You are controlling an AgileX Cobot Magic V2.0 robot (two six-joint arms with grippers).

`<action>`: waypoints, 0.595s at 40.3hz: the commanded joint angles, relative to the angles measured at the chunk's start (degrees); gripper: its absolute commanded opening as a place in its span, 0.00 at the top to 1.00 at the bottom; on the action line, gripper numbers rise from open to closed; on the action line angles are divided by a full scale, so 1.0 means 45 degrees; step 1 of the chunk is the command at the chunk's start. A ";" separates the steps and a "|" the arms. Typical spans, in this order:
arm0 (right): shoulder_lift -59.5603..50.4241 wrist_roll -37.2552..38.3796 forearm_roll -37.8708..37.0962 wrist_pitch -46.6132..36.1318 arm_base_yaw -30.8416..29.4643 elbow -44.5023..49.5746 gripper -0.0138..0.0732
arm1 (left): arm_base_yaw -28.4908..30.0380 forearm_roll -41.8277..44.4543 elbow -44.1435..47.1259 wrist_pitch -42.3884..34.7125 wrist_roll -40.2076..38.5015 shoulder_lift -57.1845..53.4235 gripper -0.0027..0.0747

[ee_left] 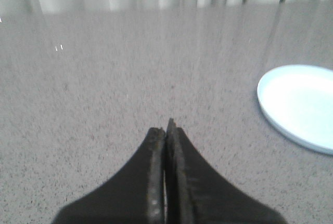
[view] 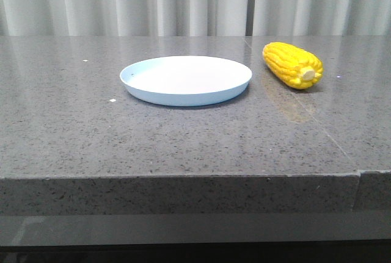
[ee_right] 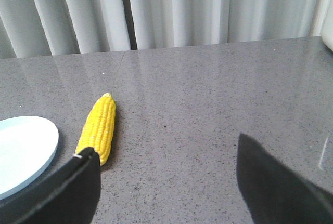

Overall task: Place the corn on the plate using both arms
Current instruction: 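Lift the left gripper away from the plate and withdraw it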

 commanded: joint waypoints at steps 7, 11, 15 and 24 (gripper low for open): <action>0.0195 -0.0075 -0.0044 -0.1006 -0.0071 -0.0432 0.19 | 0.0047 0.0474 0.1454 -0.1651 -0.0019 -0.3408 0.99; 0.0195 -0.0075 -0.0044 -0.1006 -0.0071 -0.0432 0.19 | 0.0047 0.0728 0.1831 -0.1566 -0.0019 -0.4472 0.99; 0.0195 -0.0075 -0.0044 -0.1006 -0.0071 -0.0432 0.19 | 0.0047 0.0728 0.1924 -0.1538 -0.0019 -0.4975 0.99; 0.0195 -0.0075 -0.0044 -0.1006 -0.0071 -0.0432 0.19 | 0.0047 0.0728 0.1924 -0.1538 -0.0019 -0.5024 0.99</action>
